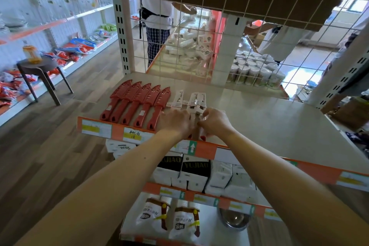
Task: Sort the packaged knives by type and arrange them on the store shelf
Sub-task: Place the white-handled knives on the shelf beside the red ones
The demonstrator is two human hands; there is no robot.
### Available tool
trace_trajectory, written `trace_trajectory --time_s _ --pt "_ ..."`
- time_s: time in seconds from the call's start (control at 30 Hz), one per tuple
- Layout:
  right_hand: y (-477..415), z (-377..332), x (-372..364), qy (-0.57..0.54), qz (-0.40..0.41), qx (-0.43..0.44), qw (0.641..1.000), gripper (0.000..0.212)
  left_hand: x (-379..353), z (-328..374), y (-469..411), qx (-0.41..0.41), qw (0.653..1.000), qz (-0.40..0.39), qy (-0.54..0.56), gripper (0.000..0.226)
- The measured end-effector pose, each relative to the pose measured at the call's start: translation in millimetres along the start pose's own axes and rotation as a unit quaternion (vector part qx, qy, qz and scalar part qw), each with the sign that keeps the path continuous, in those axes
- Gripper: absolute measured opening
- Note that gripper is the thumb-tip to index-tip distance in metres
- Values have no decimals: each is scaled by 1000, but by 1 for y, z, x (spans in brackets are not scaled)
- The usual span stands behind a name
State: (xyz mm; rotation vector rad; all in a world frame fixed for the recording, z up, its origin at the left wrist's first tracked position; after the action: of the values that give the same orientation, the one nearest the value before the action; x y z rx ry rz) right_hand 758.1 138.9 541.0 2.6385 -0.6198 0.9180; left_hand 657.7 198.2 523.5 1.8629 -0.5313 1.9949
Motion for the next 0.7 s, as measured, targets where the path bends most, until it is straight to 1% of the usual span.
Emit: trace_trajectory --time_s 0.1,0.17,0.3,0.47,0.53,0.6,0.7 --pt "-1 3 1 -14 11 -10 1000 26 2 -1 0 10 1000 1 11 52" --pt "-1 4 1 -22 15 -18 999 26 4 0 1 7 1000 8 -2 50" --pt "-2 3 0 -53 23 -14 998 23 9 5 3 -4 999 19 -30 54" --pt "-2 2 0 -67 22 -7 997 26 11 1 6 -6 999 42 5 44" --pt "-3 3 -1 -70 20 -14 997 26 11 -2 6 -8 999 41 16 48" --pt "-5 5 -4 -59 19 -18 998 29 12 -2 6 -12 999 37 -4 46" --pt "-7 6 -6 -60 16 -20 998 31 15 6 6 -16 998 21 -51 37"
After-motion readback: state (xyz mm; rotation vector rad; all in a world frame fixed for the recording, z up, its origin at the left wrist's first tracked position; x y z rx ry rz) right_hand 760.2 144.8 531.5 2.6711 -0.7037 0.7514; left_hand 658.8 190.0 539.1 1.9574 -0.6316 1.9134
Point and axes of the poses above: each hand's wrist, its own y-axis away from the middle knuckle, its own x-axis out of the back of the hand, z = x × y, the point moved 9 cm from there along -y, towards the middle knuckle, and after that the axes turned 14 degrees about -y, right-handed, at the moved point
